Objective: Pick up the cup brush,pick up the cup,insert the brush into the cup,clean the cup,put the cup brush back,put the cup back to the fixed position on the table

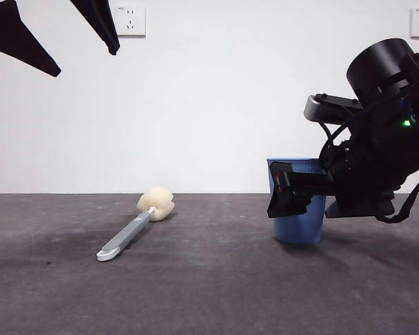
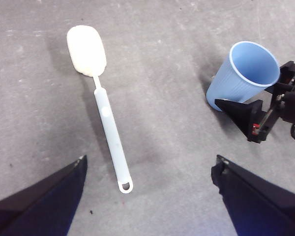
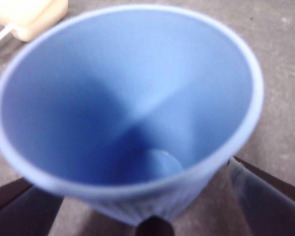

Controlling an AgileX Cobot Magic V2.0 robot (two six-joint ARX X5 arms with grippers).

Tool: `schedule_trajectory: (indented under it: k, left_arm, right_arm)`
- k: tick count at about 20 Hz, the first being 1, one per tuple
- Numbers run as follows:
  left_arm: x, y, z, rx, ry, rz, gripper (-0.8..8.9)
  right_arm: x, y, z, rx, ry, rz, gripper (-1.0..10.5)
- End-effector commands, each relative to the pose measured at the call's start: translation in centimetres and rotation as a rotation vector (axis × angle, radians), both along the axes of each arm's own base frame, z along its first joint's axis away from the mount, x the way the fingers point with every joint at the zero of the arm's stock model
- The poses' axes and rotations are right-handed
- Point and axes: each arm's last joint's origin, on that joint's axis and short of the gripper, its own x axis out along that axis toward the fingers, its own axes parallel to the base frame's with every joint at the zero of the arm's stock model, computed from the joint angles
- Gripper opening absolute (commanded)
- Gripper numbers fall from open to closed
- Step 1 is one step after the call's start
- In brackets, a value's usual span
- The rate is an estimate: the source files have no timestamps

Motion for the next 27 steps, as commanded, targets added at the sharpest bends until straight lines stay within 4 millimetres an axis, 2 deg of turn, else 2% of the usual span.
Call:
schedule_trajectory:
  k: [1,4,6,11,13,14,16,17,18,20,27]
  left_arm:
    - [0.0,0.0,-0.3,0.02,0.001,0.001,4.32]
    - [0.0,0.0,-0.3,0.025,0.002,0.004,4.32]
    - [0.0,0.0,-0.3,0.026,0.002,0.003,4.32]
    - [-0.4,0.2,-0.8,0.1,0.035,-0.065,4.31]
    - [-0.7,0.3,-1.1,0.123,0.065,-0.105,4.2]
    - [-0.8,0.3,-1.2,0.134,0.077,-0.127,3.38]
    - [-1.0,0.4,-1.3,0.138,0.103,-0.146,0.63]
    - [-1.0,0.4,-1.3,0.135,0.106,-0.15,-0.23]
    - [-1.0,0.4,-1.3,0.135,0.105,-0.151,-0.08]
    - [-1.0,0.4,-1.3,0.139,0.103,-0.155,-0.08]
    - [-1.0,0.4,-1.3,0.15,0.091,-0.159,-0.03]
  right_arm:
    - [-0.3,-0.1,0.4,-0.006,0.006,-0.002,5.7]
    - [-0.9,-0.4,2.1,0.002,0.0,-0.005,5.7]
    - [-1.9,-0.7,3.3,0.017,0.054,-0.019,5.7]
    - [-6.9,-0.6,7.1,0.028,0.201,0.024,5.6]
    - [-9.3,-0.6,8.4,0.016,0.231,0.069,4.5]
    - [-10.3,-0.8,9.0,0.012,0.24,0.087,3.5]
    - [-12.3,-1.2,10.0,0.024,0.258,0.123,1.4]
    - [-12.9,-1.4,10.3,0.039,0.264,0.153,0.3]
    - [-13.6,-1.6,10.7,0.061,0.27,0.193,-0.1]
    - [-14.5,-2.0,11.3,0.082,0.262,0.218,-0.1]
    - [-15.1,-2.5,11.8,0.107,0.254,0.204,0.0]
